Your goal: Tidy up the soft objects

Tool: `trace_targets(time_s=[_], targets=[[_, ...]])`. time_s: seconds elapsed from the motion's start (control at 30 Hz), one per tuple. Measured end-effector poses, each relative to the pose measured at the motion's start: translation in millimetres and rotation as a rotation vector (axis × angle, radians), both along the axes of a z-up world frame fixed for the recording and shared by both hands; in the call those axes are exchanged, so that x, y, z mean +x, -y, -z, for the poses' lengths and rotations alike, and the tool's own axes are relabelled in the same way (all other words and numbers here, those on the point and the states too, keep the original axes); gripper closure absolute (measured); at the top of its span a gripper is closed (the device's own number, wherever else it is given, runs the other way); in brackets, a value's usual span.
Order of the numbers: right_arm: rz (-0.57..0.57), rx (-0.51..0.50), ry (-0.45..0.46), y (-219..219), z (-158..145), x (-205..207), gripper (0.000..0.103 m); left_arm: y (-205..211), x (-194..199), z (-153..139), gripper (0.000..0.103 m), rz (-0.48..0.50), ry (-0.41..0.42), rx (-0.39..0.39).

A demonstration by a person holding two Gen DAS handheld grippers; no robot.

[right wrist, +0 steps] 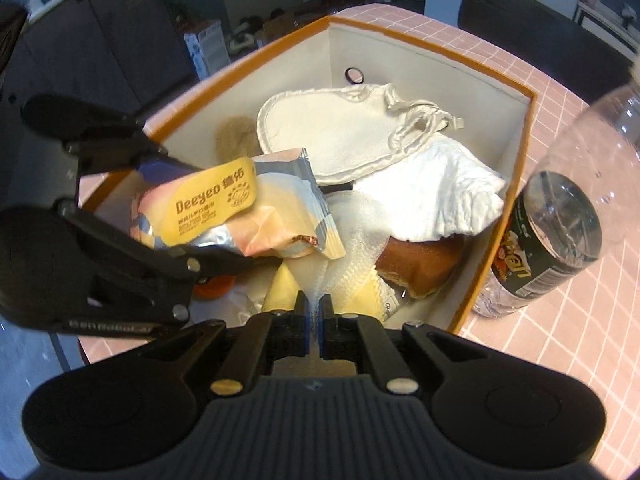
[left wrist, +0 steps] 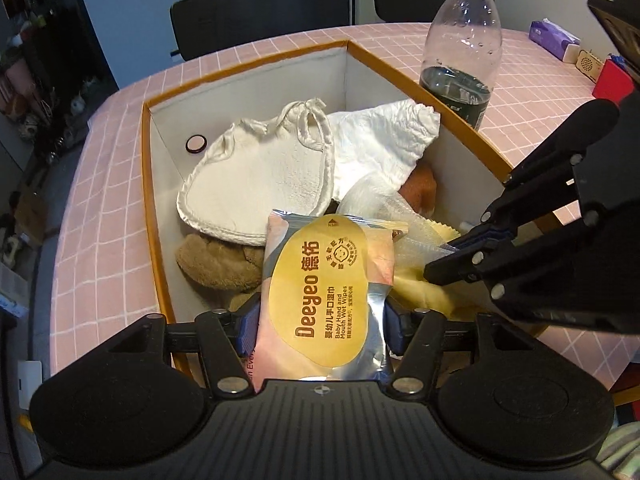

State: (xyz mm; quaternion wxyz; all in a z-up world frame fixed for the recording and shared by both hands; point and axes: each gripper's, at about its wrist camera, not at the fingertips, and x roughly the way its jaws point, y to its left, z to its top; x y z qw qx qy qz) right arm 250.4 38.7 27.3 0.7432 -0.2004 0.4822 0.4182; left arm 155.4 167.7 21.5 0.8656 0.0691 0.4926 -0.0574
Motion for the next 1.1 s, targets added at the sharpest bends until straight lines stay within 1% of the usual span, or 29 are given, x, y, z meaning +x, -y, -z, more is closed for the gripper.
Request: trace_targets(time_s=[0.03, 0.07, 0.1, 0.13, 0.17, 0.2, 0.27, 0.3, 0.4, 0.43, 0.53, 0.57, 0.67, 0.77, 0.8, 0.83, 0.9, 1.03, 1.1], targets=[[-0.006, -0.006, 0.018, 0.0, -1.4, -1.6, 0.096, 0.1, 0.0, 0.0, 0.026, 0.0, 0.003, 0.007], [-0.012, -0.008, 0.034, 0.5, -3.3, -3.2, 0.091, 1.0, 0.0, -0.5, 0.02, 0.001, 0.008, 0.02], [-0.016, -0.004, 0.042, 1.9, -6.1, -4.4, 0.085, 1.4, -1.6, -1.3, 0.018, -0.001, 0.015, 0.031], [-0.01, -0.002, 0.051, 3.9, -9.5, -5.2, 0.081, 2.0, -2.1, -2.5, 0.015, -0.003, 0.023, 0.039], [-0.003, 0.002, 0.059, 6.0, -12.9, -5.3, 0.073, 1.7, -3.4, -4.2, 0.015, -0.006, 0.029, 0.039], [-0.001, 0.01, 0.065, 9.0, -17.8, -6.3, 0.07, 0.7, -4.0, -6.6, 0.015, -0.01, 0.033, 0.031], [0.003, 0.021, 0.084, 13.9, -26.1, -8.0, 0.069, -1.3, -7.1, -14.4, 0.014, -0.021, 0.051, 0.011], [0.009, 0.029, 0.097, 17.2, -31.1, -9.4, 0.067, -1.5, -8.6, -19.6, 0.014, -0.024, 0.066, 0.007], [0.027, 0.066, 0.149, 30.4, -49.6, -17.8, 0.059, 2.5, -17.2, -35.1, 0.014, -0.024, 0.121, 0.009], [0.035, 0.08, 0.17, 35.5, -56.1, -21.0, 0.058, 4.7, -21.0, -41.1, 0.014, -0.023, 0.147, 0.007], [0.071, 0.129, 0.242, 56.8, -78.4, -34.6, 0.051, 14.5, -35.6, -60.1, 0.014, -0.018, 0.261, -0.01], [0.088, 0.145, 0.272, 64.2, -84.5, -39.5, 0.047, 18.0, -40.9, -67.0, 0.014, -0.012, 0.313, -0.018], [0.15, 0.196, 0.366, 88.7, -98.9, -58.5, 0.04, 34.1, -60.8, -83.2, 0.014, 0.013, 0.473, -0.024], [0.208, 0.239, 0.441, 114.2, -105.7, -79.7, 0.038, 52.3, -77.6, -90.5, 0.014, 0.03, 0.626, -0.013], [0.235, 0.254, 0.465, 124.3, -107.2, -87.0, 0.036, 58.6, -82.3, -91.3, 0.014, 0.032, 0.668, 0.0], [0.26, 0.268, 0.486, 132.9, -106.9, -93.4, 0.031, 65.1, -85.7, -91.7, 0.014, 0.034, 0.706, 0.014], [0.306, 0.296, 0.519, 151.6, -105.6, -106.7, 0.028, 76.5, -93.6, -92.1, 0.014, 0.035, 0.776, 0.034], [0.392, 0.33, 0.557, 179.1, -92.2, -123.2, 0.025, 97.4, -107.2, -86.4, 0.009, 0.016, 0.884, 0.055], [0.424, 0.337, 0.58, 189.6, -84.4, -130.2, 0.017, 106.5, -114.7, -79.7, 0.007, -0.001, 0.934, 0.056]])
